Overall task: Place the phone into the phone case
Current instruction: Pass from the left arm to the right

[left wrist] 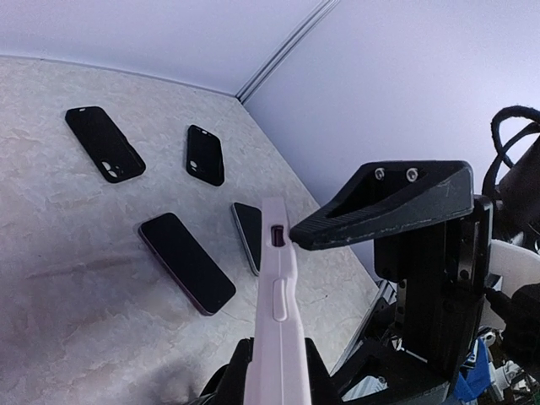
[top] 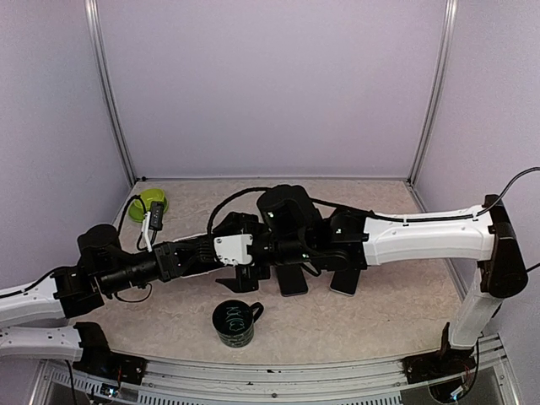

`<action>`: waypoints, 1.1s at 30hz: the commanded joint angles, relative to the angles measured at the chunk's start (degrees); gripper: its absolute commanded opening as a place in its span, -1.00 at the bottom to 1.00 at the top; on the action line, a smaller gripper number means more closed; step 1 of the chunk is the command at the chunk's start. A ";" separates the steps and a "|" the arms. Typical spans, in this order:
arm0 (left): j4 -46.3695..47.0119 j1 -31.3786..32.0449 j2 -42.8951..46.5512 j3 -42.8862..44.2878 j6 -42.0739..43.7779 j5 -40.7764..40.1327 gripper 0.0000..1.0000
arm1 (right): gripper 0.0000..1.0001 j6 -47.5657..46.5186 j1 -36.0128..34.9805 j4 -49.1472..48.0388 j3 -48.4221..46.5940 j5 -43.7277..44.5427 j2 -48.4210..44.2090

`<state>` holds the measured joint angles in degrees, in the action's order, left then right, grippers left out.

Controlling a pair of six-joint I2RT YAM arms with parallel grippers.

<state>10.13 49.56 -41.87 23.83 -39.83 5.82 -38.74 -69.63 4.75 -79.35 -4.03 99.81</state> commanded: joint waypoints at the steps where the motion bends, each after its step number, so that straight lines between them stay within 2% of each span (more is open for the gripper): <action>1: 7.03 -0.02 -0.18 0.71 -0.57 1.43 -1.00 | 0.99 -0.25 -0.93 -2.20 -2.96 1.12 2.00; 16: 8.15 0.00 -1.60 0.37 -0.62 2.48 -1.00 | 0.98 -0.18 -1.13 1.45 -8.63 0.89 7.21; 28: 7.71 -0.08 -1.93 0.82 0.15 2.61 -1.00 | 0.69 -1.81 -1.13 4.26 -9.68 1.70 8.27; 31: 7.79 -0.13 -1.79 0.82 0.28 2.70 -1.00 | 0.55 -2.12 -1.13 4.30 -9.76 2.63 8.75; 33: 7.80 -0.08 -1.65 0.82 0.37 2.70 -1.00 | 0.54 -1.86 -1.13 4.46 -9.92 2.87 8.97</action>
<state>11.88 49.56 -44.38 23.81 -40.16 7.79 -41.19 -70.06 8.21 -87.68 -2.92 106.96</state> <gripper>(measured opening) 0.113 0.791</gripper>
